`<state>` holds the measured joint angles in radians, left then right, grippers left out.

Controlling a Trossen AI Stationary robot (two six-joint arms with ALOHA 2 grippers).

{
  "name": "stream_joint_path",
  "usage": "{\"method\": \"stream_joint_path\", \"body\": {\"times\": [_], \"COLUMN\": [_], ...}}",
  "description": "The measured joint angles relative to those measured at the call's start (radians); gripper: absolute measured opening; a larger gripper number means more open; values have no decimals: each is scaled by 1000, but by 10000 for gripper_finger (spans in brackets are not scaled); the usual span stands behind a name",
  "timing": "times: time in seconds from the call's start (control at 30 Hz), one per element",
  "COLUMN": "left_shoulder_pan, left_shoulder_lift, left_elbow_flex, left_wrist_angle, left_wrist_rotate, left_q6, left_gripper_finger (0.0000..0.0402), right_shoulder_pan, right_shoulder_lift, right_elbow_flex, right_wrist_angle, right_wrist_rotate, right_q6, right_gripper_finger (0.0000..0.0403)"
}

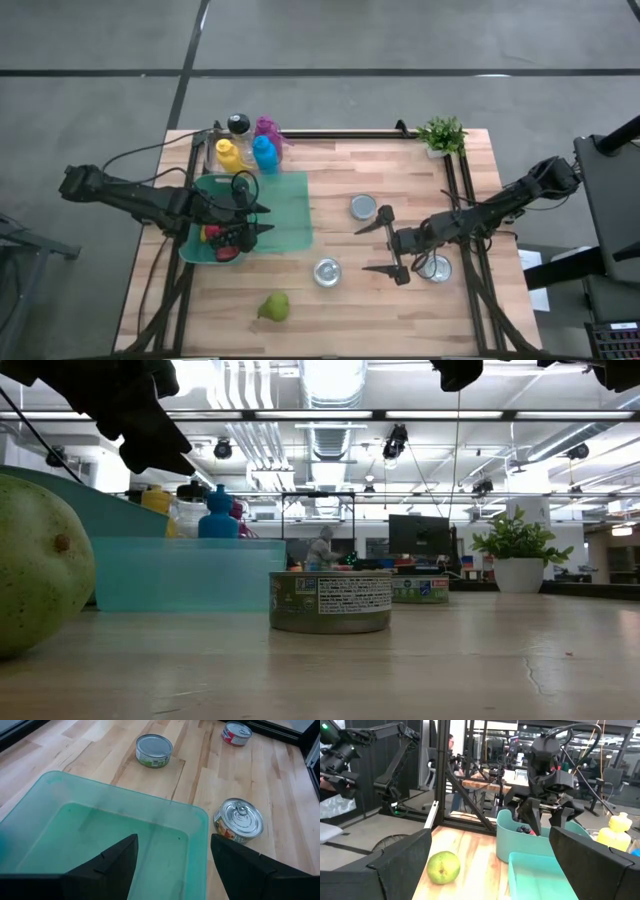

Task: Pick & Place Food Item
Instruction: Put the pear into the green bin

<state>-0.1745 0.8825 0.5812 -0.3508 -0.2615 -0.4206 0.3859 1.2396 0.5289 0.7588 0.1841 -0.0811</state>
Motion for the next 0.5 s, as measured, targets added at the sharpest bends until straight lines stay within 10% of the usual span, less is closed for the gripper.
{"method": "stream_joint_path", "body": {"times": [0.5], "left_shoulder_pan": [-42], "left_shoulder_lift": [1], "left_elbow_flex": [23], "left_wrist_angle": [11], "left_wrist_rotate": [71], "left_q6": [-40], "left_gripper_finger": [254], "right_shoulder_pan": [0], "right_shoulder_lift": [5], "right_elbow_flex": [0], "right_wrist_angle": [0], "right_wrist_rotate": [0], "right_q6": [1], "right_gripper_finger": [400]}}
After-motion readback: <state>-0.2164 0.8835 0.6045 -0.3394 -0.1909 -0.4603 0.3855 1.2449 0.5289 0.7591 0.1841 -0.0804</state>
